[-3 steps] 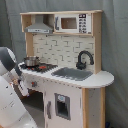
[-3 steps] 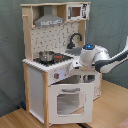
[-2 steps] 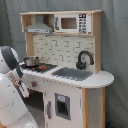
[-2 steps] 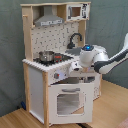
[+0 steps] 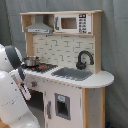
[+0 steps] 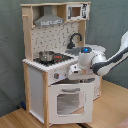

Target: Play with the kitchen

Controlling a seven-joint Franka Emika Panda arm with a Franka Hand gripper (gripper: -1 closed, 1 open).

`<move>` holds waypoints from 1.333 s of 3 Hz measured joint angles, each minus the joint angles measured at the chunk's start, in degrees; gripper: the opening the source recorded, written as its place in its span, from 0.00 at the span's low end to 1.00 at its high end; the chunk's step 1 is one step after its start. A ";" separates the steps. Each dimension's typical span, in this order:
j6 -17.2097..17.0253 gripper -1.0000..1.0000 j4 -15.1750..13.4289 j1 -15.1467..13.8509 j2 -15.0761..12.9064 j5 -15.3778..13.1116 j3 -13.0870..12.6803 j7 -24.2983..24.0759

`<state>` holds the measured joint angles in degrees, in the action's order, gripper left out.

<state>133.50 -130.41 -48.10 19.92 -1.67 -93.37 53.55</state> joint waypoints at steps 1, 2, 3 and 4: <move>0.97 0.00 0.00 -4.54 -0.36 0.00 -4.82 0.79; 1.70 0.00 0.00 -8.98 -0.34 0.02 -9.51 0.84; 3.20 0.00 0.08 -13.27 -0.26 0.66 -14.06 0.38; 4.91 0.00 0.54 -16.06 -0.12 2.59 -18.45 -0.83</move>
<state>138.41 -129.87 -64.16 19.80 0.92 -111.82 52.72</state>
